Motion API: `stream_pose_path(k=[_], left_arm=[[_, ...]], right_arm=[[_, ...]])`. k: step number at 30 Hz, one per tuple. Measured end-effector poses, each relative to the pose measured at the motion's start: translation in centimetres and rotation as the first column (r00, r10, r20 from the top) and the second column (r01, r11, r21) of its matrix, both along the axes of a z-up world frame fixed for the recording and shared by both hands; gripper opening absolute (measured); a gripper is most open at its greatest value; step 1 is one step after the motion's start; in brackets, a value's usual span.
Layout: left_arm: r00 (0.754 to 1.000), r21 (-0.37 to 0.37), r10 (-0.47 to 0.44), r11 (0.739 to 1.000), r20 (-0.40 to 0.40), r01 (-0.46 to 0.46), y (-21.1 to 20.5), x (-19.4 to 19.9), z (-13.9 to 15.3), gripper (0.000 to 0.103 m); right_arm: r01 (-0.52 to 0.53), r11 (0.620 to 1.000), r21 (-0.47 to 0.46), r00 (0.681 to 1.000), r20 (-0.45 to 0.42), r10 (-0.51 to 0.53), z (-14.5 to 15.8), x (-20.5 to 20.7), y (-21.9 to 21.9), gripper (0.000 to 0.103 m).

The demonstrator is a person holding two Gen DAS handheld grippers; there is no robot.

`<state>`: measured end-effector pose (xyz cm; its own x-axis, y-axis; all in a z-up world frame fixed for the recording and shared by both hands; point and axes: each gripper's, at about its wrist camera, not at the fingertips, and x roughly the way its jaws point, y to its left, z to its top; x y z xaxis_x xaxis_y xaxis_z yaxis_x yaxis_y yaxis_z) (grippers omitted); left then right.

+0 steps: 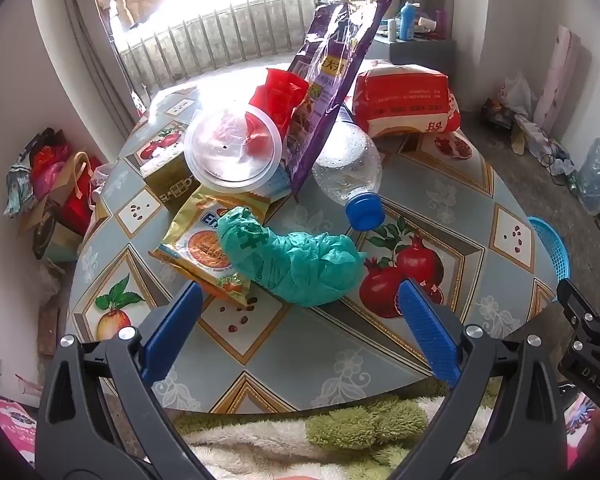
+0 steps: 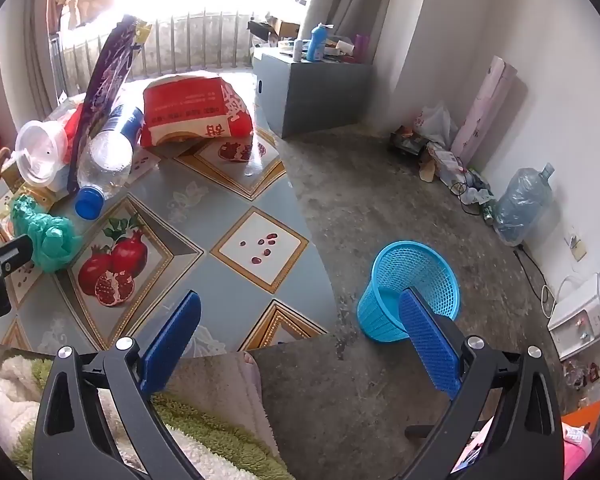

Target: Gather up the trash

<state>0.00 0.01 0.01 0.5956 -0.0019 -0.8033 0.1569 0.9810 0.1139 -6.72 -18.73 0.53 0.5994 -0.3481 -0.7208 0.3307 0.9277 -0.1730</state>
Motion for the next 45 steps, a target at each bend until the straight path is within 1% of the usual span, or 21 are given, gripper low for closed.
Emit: stream_pose_path(k=[15,24,45], left_arm=[[1.000,-0.001,0.002,1.000,0.003,-0.002,0.01,0.00,0.00,0.094],[1.000,0.000,0.004,1.000,0.001,-0.004,0.10,-0.19,0.51,0.094],[1.000,-0.002,0.005,1.000,-0.001,-0.005,0.21,0.08,0.41,0.094]], right_arm=[[-0.004,1.000,0.008,1.000,0.002,0.004,0.48,-0.04,0.19,0.097],[-0.007,1.000,0.013,1.000,0.001,0.007,0.24,0.17,0.25,0.097],[-0.008,1.000,0.016,1.000,-0.002,0.008,0.13,0.22,0.46,0.097]])
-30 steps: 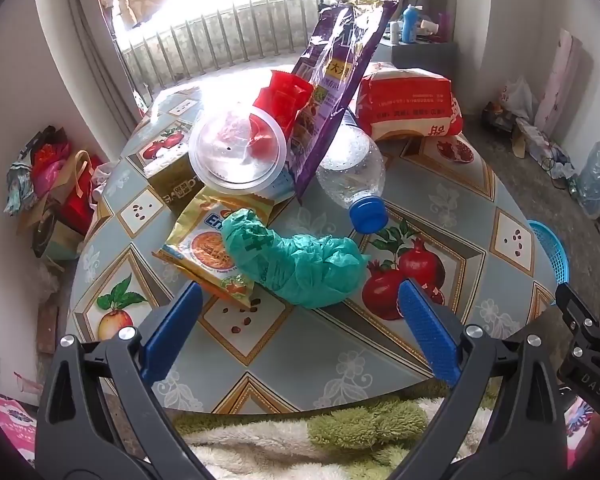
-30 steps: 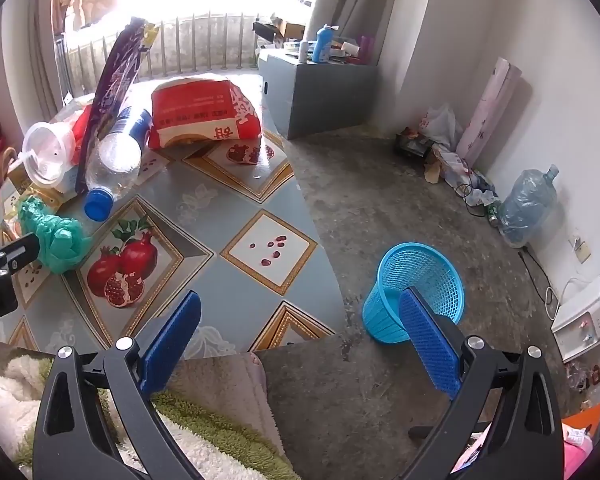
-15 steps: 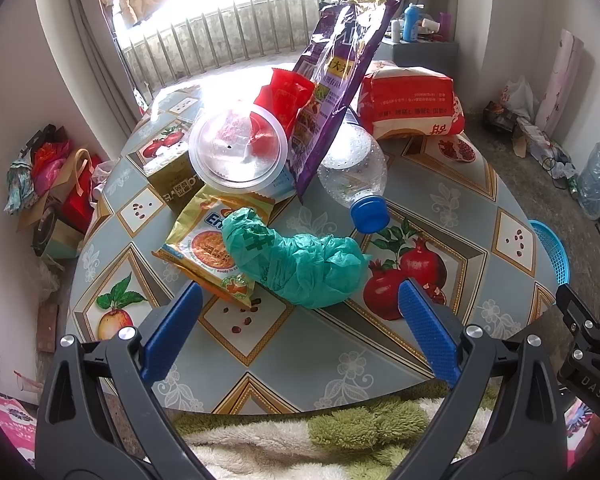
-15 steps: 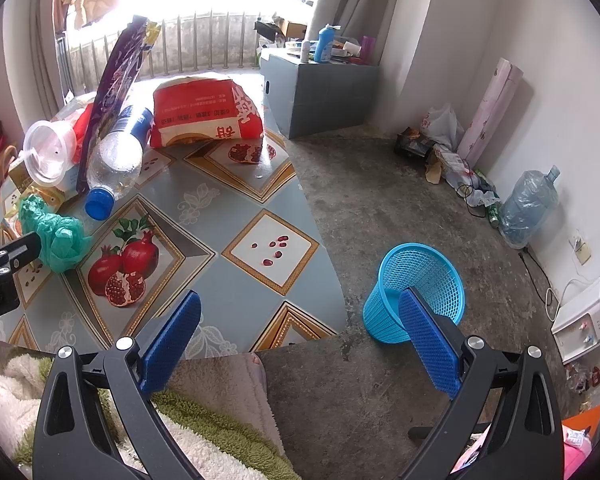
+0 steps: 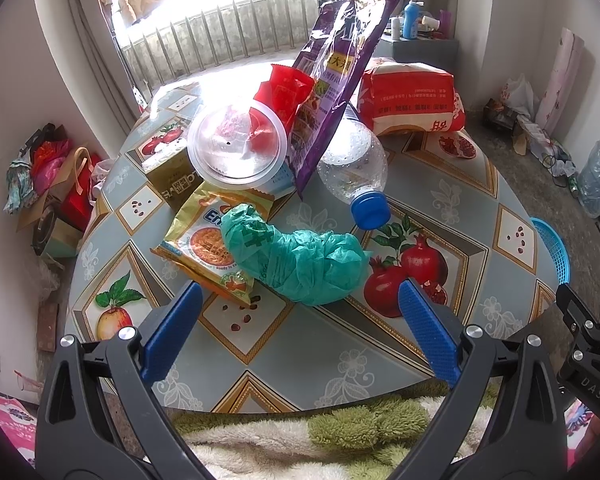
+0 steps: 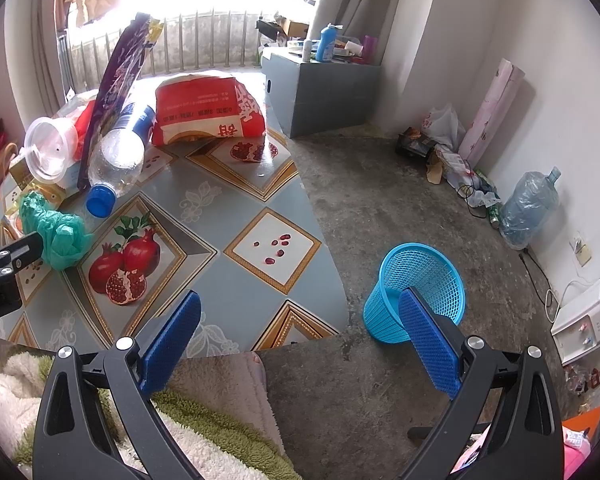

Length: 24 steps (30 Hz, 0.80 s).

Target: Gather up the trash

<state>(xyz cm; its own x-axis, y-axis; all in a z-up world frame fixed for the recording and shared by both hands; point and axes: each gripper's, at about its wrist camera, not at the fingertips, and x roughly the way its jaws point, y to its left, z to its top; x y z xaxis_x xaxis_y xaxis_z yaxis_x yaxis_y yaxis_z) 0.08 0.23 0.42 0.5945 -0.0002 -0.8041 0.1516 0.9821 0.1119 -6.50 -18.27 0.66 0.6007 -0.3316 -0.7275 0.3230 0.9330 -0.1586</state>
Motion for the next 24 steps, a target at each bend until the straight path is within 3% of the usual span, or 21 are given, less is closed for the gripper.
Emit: stream_pose_path(k=[24], left_arm=[[1.000,0.001,0.000,1.000,-0.005,0.000,0.26,-0.21,-0.03,0.094]], right_arm=[[-0.001,1.000,0.001,1.000,-0.003,0.001,-0.07,0.04,0.15,0.097]])
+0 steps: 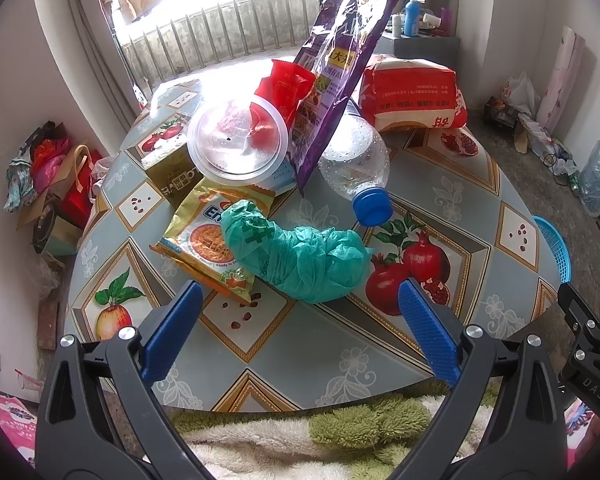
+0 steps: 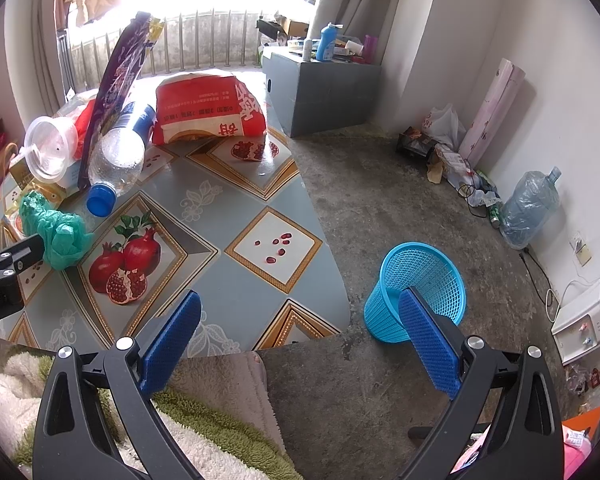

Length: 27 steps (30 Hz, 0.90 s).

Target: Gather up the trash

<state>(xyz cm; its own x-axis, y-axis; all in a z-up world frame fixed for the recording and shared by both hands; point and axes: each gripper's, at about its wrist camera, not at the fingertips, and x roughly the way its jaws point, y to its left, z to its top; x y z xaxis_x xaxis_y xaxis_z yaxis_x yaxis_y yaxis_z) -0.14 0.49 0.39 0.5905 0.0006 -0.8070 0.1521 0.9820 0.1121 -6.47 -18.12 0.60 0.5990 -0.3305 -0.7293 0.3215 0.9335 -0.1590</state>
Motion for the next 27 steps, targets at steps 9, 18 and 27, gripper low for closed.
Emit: stream_pose_path(k=[9,18,27], left_arm=[[1.000,0.001,0.000,1.000,-0.002,0.000,-0.1,0.1,-0.1,0.094],[1.000,0.000,0.006,1.000,-0.005,-0.006,0.6,-0.4,-1.6,0.094],[1.000,-0.016,0.020,1.000,0.017,-0.020,1.2,0.0,-0.8,0.094]], right_arm=[[-0.001,1.000,0.002,1.000,-0.001,0.001,0.0,0.0,-0.1,0.097],[-0.001,1.000,0.005,1.000,-0.001,0.001,-0.1,0.2,0.2,0.097],[-0.014,0.999,0.040,1.000,0.022,0.014,-0.7,1.1,1.3,0.097]])
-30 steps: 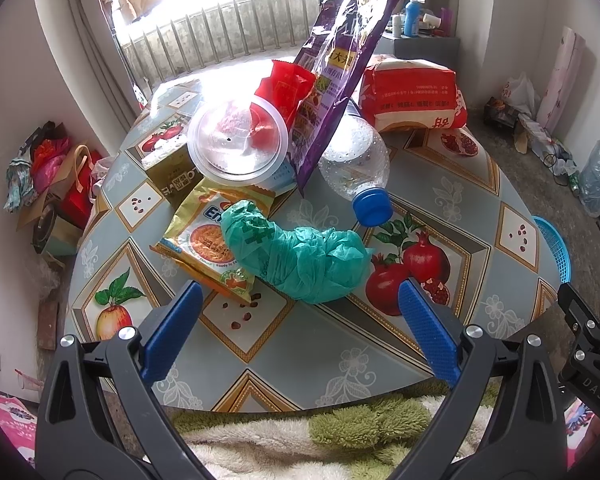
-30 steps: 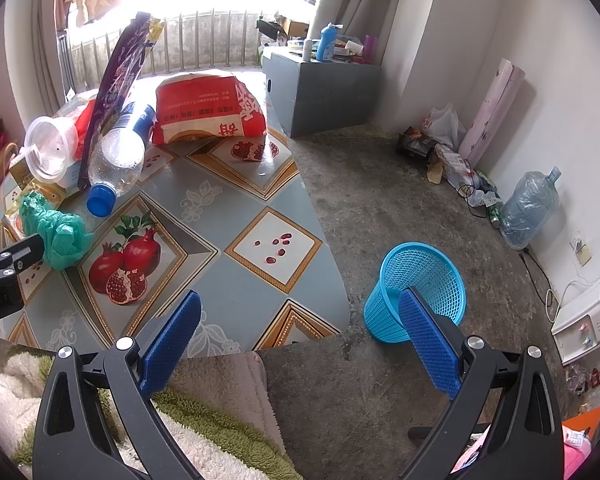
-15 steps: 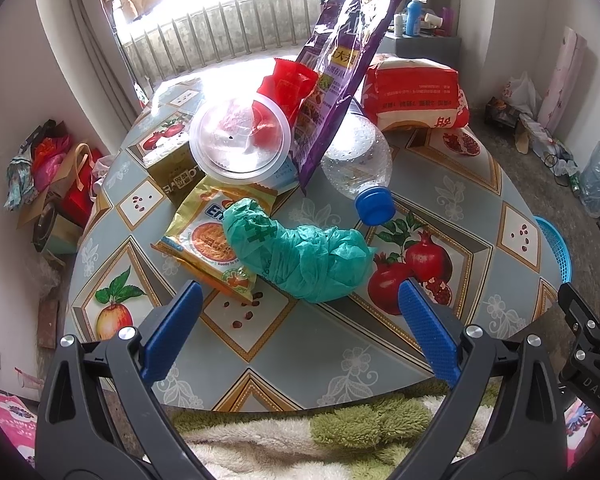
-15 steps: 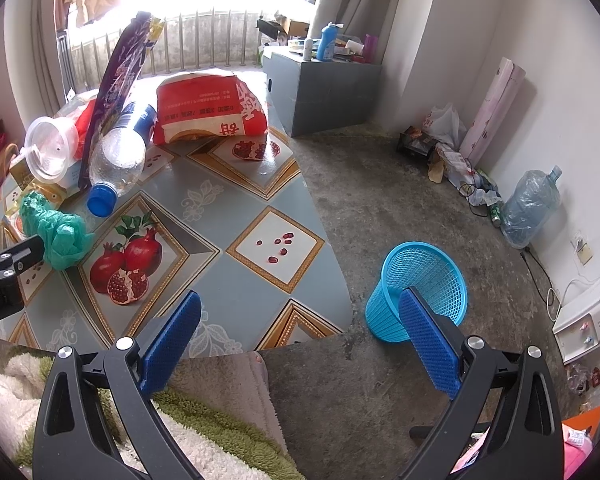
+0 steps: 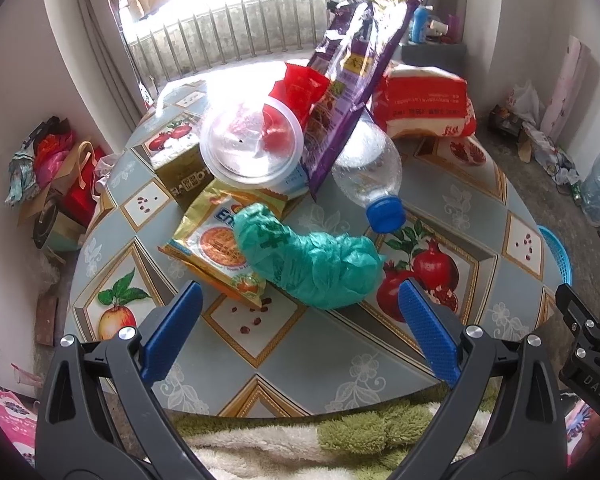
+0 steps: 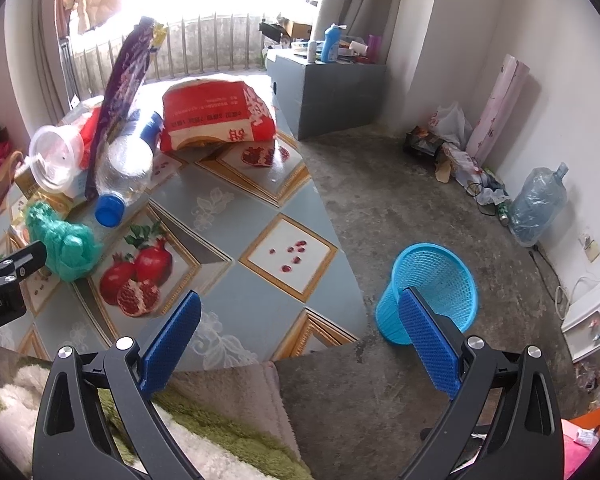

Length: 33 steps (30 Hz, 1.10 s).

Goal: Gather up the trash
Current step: 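Grasp the yellow snack wrapper with the left tool while the right tool grasps the teal bag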

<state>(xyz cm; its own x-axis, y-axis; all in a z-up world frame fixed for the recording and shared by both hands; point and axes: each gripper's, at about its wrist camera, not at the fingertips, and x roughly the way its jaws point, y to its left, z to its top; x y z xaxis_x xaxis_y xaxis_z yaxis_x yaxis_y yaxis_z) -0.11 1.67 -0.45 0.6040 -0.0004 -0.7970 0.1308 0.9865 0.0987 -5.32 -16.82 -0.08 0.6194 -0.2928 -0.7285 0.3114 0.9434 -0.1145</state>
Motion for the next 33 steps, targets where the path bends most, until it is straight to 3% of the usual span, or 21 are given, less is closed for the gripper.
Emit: stream_pose_path(k=[9,16,21,24,28,30,33], left_arm=[[0.992,0.004,0.045,0.999,0.119,-0.045,3.2,1.2,1.8,0.094],[0.987,-0.118,0.041,0.993,0.155,-0.023,8.0,2.8,1.7,0.094],[0.980,-0.251,-0.020,0.965,0.196,0.070,11.0,3.1,0.3,0.094],[0.982,-0.271,-0.042,0.958,0.185,0.092,12.1,3.7,-0.4,0.094],[0.990,-0.336,-0.072,0.936,0.118,0.108,13.4,5.1,-1.6,0.094],[0.993,-0.368,-0.084,0.923,0.085,0.110,14.0,5.8,-2.3,0.077],[0.996,-0.414,-0.094,0.906,0.014,0.091,14.8,7.2,-3.4,0.065]], right_arm=[[-0.055,0.996,0.066,0.995,0.083,0.049,1.8,1.8,0.5,0.097],[-0.158,0.973,0.166,0.974,0.187,0.127,3.6,4.0,2.6,0.091],[-0.278,0.931,0.238,0.957,0.158,0.245,2.3,5.7,5.2,0.080],[-0.336,0.896,0.290,0.941,0.137,0.308,1.4,6.6,6.8,0.070],[-0.444,0.846,0.296,0.896,0.125,0.426,1.0,7.5,9.5,0.064],[-0.504,0.813,0.291,0.862,0.124,0.491,1.1,7.9,10.9,0.063],[-0.577,0.767,0.280,0.813,0.102,0.574,0.8,8.7,12.7,0.063]])
